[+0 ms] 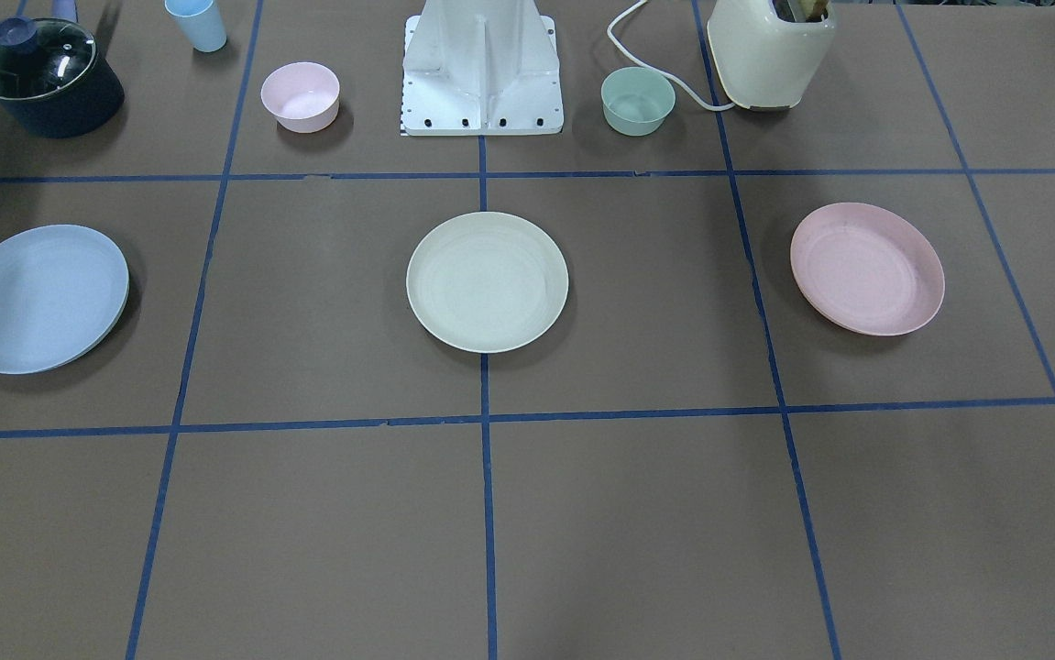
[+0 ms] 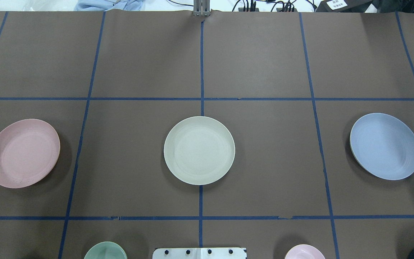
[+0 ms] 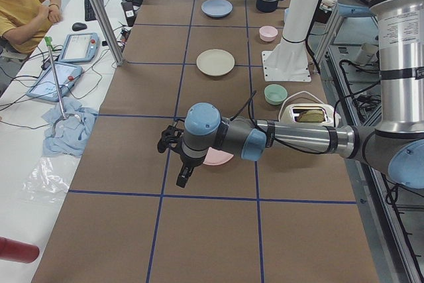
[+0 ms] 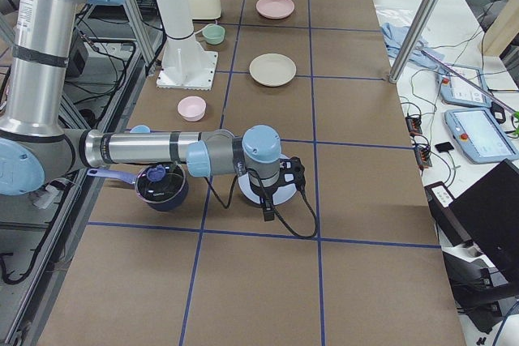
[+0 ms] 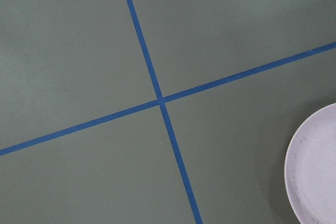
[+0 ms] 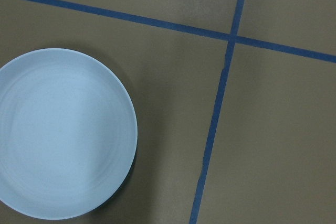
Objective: Stack three plates with pink and blue
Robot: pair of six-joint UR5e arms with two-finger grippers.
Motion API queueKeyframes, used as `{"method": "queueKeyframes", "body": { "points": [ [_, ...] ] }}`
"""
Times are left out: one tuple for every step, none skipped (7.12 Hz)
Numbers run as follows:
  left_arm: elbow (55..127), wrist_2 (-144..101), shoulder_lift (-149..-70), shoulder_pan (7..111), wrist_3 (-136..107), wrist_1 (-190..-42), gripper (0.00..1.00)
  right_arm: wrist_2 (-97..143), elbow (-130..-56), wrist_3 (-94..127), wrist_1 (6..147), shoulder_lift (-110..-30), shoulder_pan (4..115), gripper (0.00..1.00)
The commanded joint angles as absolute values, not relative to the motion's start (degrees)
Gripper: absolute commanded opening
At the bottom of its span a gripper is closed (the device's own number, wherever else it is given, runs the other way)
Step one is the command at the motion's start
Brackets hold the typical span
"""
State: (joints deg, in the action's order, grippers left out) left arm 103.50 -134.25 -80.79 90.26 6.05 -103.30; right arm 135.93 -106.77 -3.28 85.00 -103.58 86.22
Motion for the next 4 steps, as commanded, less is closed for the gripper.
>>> {"method": "queueKeyframes", "body": {
  "points": [
    [103.80,-134.47,-80.95,90.26,5.89,-103.71,1.00,135.97,-106.87,-3.25,84.99,-103.62,86.13,1.00],
    [103.80,-134.39,-80.77,90.26,5.80,-103.80,1.00,136.14,-106.96,-3.16,85.08,-103.62,86.13,1.00],
    [105.02,-134.47,-80.60,90.35,6.06,-103.80,1.00,137.71,-106.96,-3.08,84.99,-103.71,86.13,1.00],
    [105.38,-134.47,-80.51,90.35,5.89,-103.80,1.00,138.07,-106.44,-3.25,84.99,-103.45,85.87,1.00]
  ]
}}
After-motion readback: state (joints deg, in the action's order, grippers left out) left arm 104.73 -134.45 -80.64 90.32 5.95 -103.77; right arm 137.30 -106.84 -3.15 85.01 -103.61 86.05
